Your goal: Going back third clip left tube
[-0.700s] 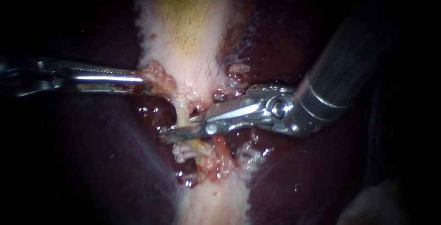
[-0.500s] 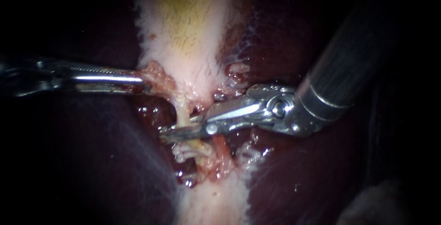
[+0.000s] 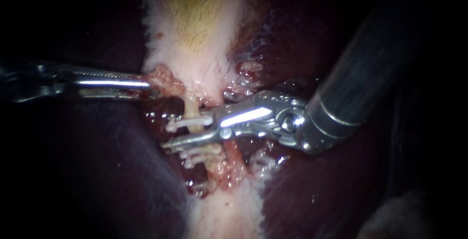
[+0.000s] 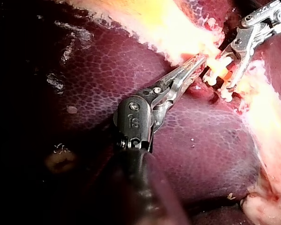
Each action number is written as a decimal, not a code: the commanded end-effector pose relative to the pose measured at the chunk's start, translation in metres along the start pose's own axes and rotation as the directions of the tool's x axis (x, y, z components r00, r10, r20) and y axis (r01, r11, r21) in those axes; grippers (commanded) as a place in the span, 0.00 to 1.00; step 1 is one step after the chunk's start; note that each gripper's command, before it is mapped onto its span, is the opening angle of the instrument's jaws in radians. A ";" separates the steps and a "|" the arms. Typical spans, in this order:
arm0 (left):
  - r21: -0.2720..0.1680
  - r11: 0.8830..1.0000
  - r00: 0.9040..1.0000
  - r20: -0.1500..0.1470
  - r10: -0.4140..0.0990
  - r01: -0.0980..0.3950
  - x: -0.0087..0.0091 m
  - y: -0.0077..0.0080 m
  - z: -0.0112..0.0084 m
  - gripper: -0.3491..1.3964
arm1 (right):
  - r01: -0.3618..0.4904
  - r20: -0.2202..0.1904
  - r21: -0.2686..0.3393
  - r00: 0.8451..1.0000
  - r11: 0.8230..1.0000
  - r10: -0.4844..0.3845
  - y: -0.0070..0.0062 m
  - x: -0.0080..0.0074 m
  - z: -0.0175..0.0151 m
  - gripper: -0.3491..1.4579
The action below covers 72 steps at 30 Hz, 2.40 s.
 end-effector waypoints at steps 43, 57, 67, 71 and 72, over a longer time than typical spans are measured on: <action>0.002 1.000 1.000 0.000 0.001 -0.001 -0.0002 -0.0003 -0.0004 0.00 | 0.322 0.035 -0.044 0.947 0.946 -0.320 -0.0025 -0.0048 -0.0167 0.47; 0.002 1.000 1.000 0.000 0.001 -0.001 -0.0003 -0.0004 -0.0004 0.00 | 0.346 0.033 -0.064 0.938 0.936 -0.345 -0.0036 -0.0027 -0.0209 0.47; 0.009 1.000 1.000 -0.002 0.003 -0.003 -0.0008 -0.0023 0.0011 0.00 | 0.347 0.035 -0.061 0.938 0.936 -0.345 -0.0038 -0.0029 -0.0213 0.47; 0.011 1.000 1.000 -0.006 0.006 -0.006 -0.0012 -0.0035 0.0025 0.00 | 0.347 0.035 -0.061 0.938 0.936 -0.345 -0.0038 -0.0029 -0.0214 0.47; 0.012 1.000 1.000 -0.006 0.007 -0.006 -0.0014 -0.0038 0.0030 0.00 | 0.347 0.035 -0.061 0.938 0.936 -0.345 -0.0038 -0.0029 -0.0214 0.47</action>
